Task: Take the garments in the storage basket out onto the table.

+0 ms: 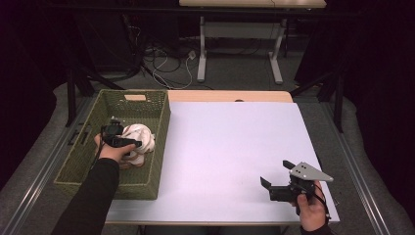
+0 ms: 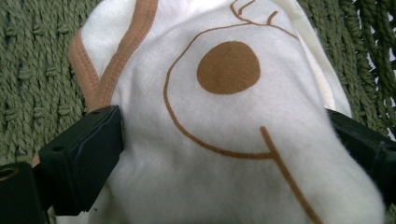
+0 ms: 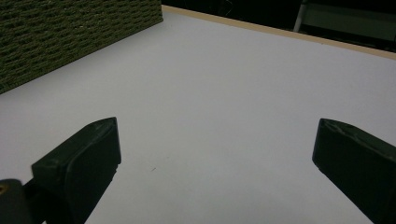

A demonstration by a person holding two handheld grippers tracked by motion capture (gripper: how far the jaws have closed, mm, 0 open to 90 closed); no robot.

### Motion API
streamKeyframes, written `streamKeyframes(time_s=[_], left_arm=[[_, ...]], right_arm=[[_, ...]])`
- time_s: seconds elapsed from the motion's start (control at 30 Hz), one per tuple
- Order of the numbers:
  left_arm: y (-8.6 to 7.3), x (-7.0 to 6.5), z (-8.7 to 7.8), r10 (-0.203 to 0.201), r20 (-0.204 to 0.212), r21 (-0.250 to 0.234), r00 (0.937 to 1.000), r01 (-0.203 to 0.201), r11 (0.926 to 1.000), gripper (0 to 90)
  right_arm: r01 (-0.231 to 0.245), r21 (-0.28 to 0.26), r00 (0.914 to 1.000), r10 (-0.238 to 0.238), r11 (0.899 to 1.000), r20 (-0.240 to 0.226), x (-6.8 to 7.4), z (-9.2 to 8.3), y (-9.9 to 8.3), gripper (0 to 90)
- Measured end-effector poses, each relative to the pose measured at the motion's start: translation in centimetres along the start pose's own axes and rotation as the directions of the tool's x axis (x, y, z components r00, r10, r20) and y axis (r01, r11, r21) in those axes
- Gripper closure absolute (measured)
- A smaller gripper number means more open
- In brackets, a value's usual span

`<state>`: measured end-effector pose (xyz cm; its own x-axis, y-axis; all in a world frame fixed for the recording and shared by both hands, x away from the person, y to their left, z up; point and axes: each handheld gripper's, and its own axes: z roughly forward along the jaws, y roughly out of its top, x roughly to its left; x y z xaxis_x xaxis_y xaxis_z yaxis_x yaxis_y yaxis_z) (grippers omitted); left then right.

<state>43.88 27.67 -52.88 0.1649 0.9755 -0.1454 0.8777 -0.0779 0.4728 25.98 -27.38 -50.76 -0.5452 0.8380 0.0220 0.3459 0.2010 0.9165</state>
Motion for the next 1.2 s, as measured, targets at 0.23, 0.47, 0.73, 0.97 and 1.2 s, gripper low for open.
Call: streamKeyframes(time_s=[0.23, 0.47, 0.73, 0.97, 1.2], left_arm=[[-0.23, -0.02, 0.25, 0.017, -0.006, 0.012, 0.9998, -0.017, 0.9998, 9.8], [-0.4, -0.17, 0.45, 0.059, -0.021, 0.021, 0.998, -0.059, 0.998, 11.1], [-0.53, -0.35, 0.59, 0.095, -0.045, 0.022, 0.9945, -0.094, 0.9954, 12.4], [-0.66, -0.48, 0.62, 0.136, -0.057, 0.028, 0.9891, -0.134, 0.9905, 15.1], [-0.82, -0.71, 0.65, 0.165, -0.064, 0.008, 0.9843, -0.164, 0.9864, 17.8]], right_arm=[[0.0, 0.011, 1.0, 0.0, 1.0, 0.001, 0.1, -0.01, -0.04, 1.1], [0.012, 0.017, 0.9999, -0.012, 1.0, 0.003, 0.13, 0.08, -0.09, 1.1], [0.013, 0.021, 0.9999, -0.013, 1.0, -0.001, 0.12, 0.13, -0.14, 1.3], [0.015, 0.028, 0.9999, -0.015, 1.0, -0.002, 0.16, 0.18, -0.16, 1.3], [0.024, 0.028, 0.9997, -0.024, 0.999, -0.003, 0.13, 0.24, -0.22, 1.4]])
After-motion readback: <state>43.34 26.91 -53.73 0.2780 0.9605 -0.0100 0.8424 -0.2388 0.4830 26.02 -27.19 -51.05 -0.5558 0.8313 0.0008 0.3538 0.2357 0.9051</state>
